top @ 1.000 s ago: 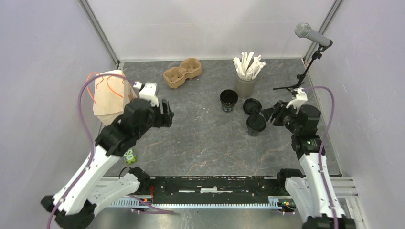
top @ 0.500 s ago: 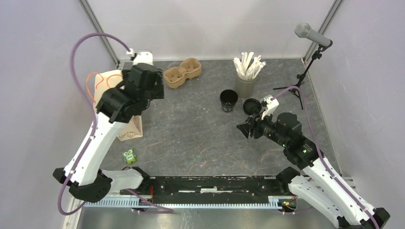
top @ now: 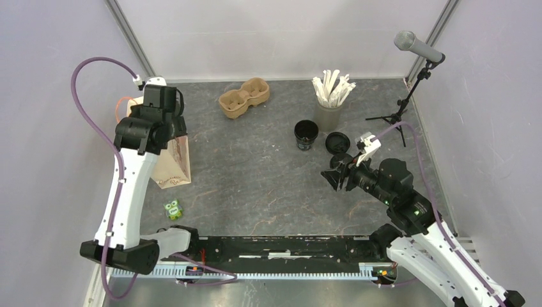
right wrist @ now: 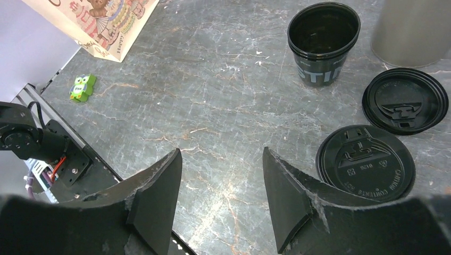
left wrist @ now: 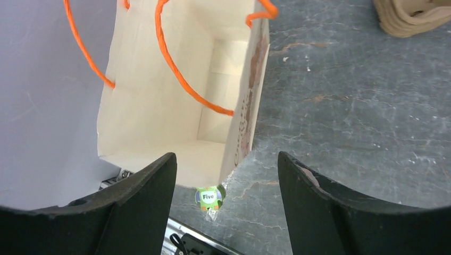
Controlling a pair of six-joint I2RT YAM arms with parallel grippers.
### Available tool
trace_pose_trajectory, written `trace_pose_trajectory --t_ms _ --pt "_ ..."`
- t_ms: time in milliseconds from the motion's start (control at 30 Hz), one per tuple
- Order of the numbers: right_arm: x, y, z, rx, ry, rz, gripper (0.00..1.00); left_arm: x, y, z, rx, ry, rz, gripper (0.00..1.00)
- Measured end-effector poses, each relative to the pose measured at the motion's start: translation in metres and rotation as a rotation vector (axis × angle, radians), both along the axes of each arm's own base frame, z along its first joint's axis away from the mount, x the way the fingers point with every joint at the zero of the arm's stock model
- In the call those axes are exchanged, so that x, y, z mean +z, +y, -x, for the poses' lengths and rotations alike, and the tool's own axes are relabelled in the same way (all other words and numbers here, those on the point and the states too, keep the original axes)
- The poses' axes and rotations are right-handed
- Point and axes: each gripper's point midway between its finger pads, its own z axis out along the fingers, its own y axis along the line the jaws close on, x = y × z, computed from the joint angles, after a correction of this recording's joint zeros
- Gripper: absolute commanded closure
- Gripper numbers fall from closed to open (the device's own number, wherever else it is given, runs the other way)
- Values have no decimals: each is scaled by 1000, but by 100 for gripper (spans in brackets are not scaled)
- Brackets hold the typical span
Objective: Pack the takeout coffee
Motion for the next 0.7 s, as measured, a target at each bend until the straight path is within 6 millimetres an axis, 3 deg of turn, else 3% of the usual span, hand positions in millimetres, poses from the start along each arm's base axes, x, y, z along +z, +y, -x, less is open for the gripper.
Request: trace_pose_trajectory --t_ms 100,333,500,700 --pt "3 -4 4 -1 -19 1 35 -16 11 -9 24 42 27 27" --pt "6 -9 9 -2 -38 5 34 -43 25 -36 40 82 38 42" --pt "1 -13 11 -6 -33 30 34 -45 23 -52 6 58 51 70" --pt "2 -15 10 -14 -49 37 32 -55 11 -63 -56 86 98 85"
